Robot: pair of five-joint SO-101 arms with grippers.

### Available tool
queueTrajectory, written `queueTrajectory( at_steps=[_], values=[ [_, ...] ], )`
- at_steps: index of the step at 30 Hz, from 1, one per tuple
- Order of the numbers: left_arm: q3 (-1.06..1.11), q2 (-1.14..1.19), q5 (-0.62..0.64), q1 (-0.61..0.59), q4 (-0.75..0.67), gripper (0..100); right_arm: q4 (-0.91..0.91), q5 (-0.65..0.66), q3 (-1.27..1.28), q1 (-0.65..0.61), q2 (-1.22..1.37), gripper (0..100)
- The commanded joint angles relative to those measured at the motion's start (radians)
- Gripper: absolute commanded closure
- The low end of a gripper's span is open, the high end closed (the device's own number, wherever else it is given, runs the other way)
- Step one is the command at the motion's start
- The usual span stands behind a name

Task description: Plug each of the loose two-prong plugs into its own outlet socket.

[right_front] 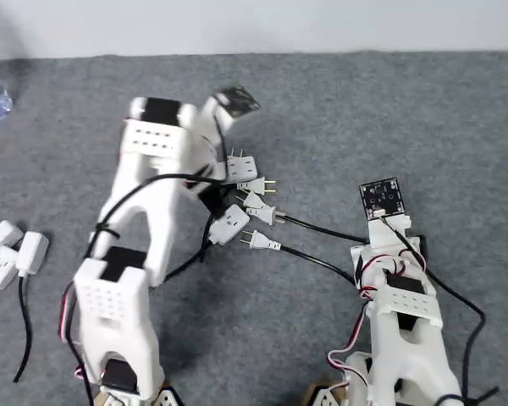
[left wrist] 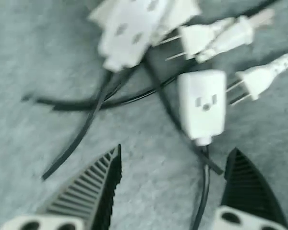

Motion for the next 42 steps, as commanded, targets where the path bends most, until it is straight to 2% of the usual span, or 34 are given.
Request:
queueTrajectory(
  at_steps=[1, 19, 28, 34, 42],
  values=[
    [-0.013, 0.023, 0.011, 0.048, -0.063, 68, -0.022, 0.011, -0.006, -0.007, 0.001, 68.5],
    [-0.013, 0.241, 0.141, 0.063, -0.124, 68, -0.022, 0.011, -0.006, -0.007, 0.001, 68.5],
    [-0.013, 0.296, 0.133, 0.084, -0.144, 92, -0.022, 0.011, -0.006, -0.007, 0.001, 68.5],
    [-0.022, 0.292, 0.133, 0.084, -0.132, 92, -0.022, 0.011, -0.006, -0.007, 0.001, 68.5],
    [-0.105, 0.132, 0.104, 0.072, -0.002, 92, -0.022, 0.011, -0.006, -0.007, 0.001, 68.5]
  ],
)
